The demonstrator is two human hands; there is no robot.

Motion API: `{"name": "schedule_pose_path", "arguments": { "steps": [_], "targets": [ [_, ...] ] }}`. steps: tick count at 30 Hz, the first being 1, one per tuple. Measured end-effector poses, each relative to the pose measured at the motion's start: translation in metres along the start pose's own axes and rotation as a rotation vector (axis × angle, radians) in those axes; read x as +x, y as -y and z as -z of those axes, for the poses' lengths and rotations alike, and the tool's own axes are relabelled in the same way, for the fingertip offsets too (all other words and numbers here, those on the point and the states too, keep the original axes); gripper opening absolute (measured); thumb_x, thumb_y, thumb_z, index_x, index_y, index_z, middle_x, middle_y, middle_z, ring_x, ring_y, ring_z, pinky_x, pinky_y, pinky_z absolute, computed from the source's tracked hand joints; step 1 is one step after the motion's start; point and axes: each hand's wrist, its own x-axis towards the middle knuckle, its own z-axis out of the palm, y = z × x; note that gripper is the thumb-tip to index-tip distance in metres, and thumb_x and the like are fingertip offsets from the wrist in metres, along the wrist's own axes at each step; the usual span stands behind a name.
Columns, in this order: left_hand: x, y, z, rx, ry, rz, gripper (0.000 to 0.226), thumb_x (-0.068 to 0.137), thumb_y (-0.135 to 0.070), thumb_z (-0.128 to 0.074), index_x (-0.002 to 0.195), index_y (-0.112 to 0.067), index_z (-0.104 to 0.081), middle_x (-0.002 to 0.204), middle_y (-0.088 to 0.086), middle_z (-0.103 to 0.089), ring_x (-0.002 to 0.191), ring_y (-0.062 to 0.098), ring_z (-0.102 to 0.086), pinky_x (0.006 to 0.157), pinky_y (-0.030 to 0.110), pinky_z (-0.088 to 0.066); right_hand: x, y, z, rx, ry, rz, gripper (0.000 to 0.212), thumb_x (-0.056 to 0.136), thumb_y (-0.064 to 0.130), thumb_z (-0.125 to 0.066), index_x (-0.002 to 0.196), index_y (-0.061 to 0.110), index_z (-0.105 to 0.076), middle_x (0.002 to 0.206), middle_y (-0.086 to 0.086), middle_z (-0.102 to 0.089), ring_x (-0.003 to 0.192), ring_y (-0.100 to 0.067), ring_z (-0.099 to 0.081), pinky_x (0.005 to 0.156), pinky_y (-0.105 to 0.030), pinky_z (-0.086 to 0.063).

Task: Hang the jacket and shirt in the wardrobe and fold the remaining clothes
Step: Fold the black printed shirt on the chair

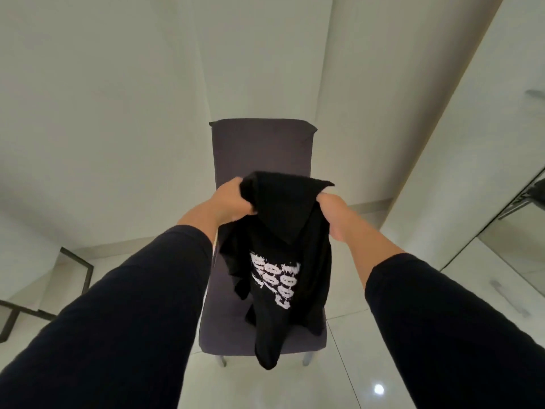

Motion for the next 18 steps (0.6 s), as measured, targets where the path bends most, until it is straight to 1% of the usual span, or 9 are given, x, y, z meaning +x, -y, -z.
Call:
{"name": "schedule_pose_path", "arguments": {
  "steps": [3, 4, 6, 9, 11, 13, 15, 17, 18],
  "targets": [
    [-0.006, 0.028, -0.008, 0.157, 0.054, 0.095, 0.023, 0.090, -0.022, -0.061, 0.107, -0.006, -0.062, 0.108, 0.014, -0.064, 0.100, 0.030, -0.059, 0.084, 0.031, -0.042, -0.007, 0.014, 0.006, 0.003, 0.113, -0.068, 0.023, 0.094, 0.025, -0.047, 0.097, 0.012, -0.066, 0.099, -0.009, -0.068, 0.093, -0.026, -0.062, 0.095, -0.037, -0.049],
    [-0.008, 0.036, -0.010, 0.097, 0.062, 0.153, 0.022, 0.093, -0.024, -0.056, 0.106, -0.006, -0.061, 0.109, 0.014, -0.063, 0.104, 0.031, -0.059, 0.087, 0.033, -0.042, -0.006, 0.017, 0.008, 0.012, 0.127, -0.081, 0.023, 0.093, 0.025, -0.048, 0.093, 0.012, -0.067, 0.094, -0.008, -0.069, 0.091, -0.026, -0.063, 0.095, -0.037, -0.049],
    [-0.010, 0.046, -0.015, -0.161, 0.083, 0.252, 0.021, 0.097, -0.025, -0.050, 0.107, -0.007, -0.057, 0.112, 0.013, -0.062, 0.109, 0.032, -0.058, 0.094, 0.038, -0.044, -0.004, 0.018, 0.011, 0.050, 0.127, -0.117, 0.023, 0.090, 0.025, -0.050, 0.091, 0.013, -0.069, 0.089, -0.007, -0.071, 0.091, -0.026, -0.064, 0.096, -0.038, -0.049],
    [-0.010, 0.050, -0.017, -0.477, 0.042, 0.321, 0.031, 0.095, -0.033, -0.054, 0.110, -0.007, -0.058, 0.112, 0.012, -0.065, 0.104, 0.030, -0.060, 0.096, 0.041, -0.046, 0.004, 0.018, 0.013, 0.133, 0.030, -0.169, 0.024, 0.089, 0.024, -0.052, 0.102, 0.011, -0.068, 0.099, -0.009, -0.069, 0.098, -0.028, -0.064, 0.095, -0.039, -0.050],
    [-0.009, 0.051, -0.018, -0.601, 0.016, 0.351, 0.041, 0.090, -0.043, -0.057, 0.112, -0.009, -0.060, 0.109, 0.010, -0.066, 0.101, 0.030, -0.061, 0.094, 0.041, -0.048, 0.009, 0.017, 0.012, 0.148, -0.028, -0.197, 0.021, 0.090, 0.021, -0.051, 0.100, 0.010, -0.065, 0.101, -0.010, -0.067, 0.095, -0.028, -0.062, 0.095, -0.037, -0.050],
    [-0.007, 0.055, -0.022, -0.473, 0.039, 0.356, 0.044, 0.090, -0.045, -0.055, 0.113, -0.007, -0.061, 0.109, 0.012, -0.066, 0.100, 0.030, -0.061, 0.094, 0.040, -0.048, 0.014, 0.014, 0.012, 0.144, -0.042, -0.210, 0.018, 0.092, 0.019, -0.049, 0.095, 0.009, -0.063, 0.099, -0.010, -0.065, 0.088, -0.028, -0.060, 0.091, -0.034, -0.050],
    [-0.007, 0.056, -0.023, -0.281, 0.028, 0.319, 0.041, 0.096, -0.037, -0.049, 0.109, -0.001, -0.062, 0.110, 0.018, -0.065, 0.097, 0.030, -0.061, 0.090, 0.037, -0.048, 0.017, 0.010, 0.011, 0.083, -0.040, -0.214, 0.018, 0.094, 0.018, -0.047, 0.089, 0.008, -0.060, 0.099, -0.012, -0.063, 0.083, -0.027, -0.057, 0.084, -0.033, -0.048],
    [-0.001, 0.054, -0.016, -0.291, -0.081, 0.287, 0.042, 0.098, -0.033, -0.044, 0.112, 0.003, -0.061, 0.114, 0.021, -0.062, 0.101, 0.034, -0.058, 0.091, 0.037, -0.046, 0.021, 0.004, 0.011, -0.123, -0.060, -0.164, 0.020, 0.095, 0.019, -0.044, 0.099, 0.007, -0.059, 0.110, -0.014, -0.060, 0.091, -0.027, -0.054, 0.081, -0.032, -0.044],
    [0.004, 0.053, -0.010, -0.332, -0.151, 0.293, 0.044, 0.098, -0.033, -0.043, 0.114, 0.005, -0.060, 0.115, 0.021, -0.061, 0.105, 0.035, -0.057, 0.094, 0.038, -0.045, 0.021, 0.002, 0.012, -0.313, -0.050, -0.130, 0.025, 0.096, 0.021, -0.044, 0.109, 0.005, -0.058, 0.116, -0.014, -0.058, 0.096, -0.027, -0.054, 0.082, -0.032, -0.042]
  ]
}}
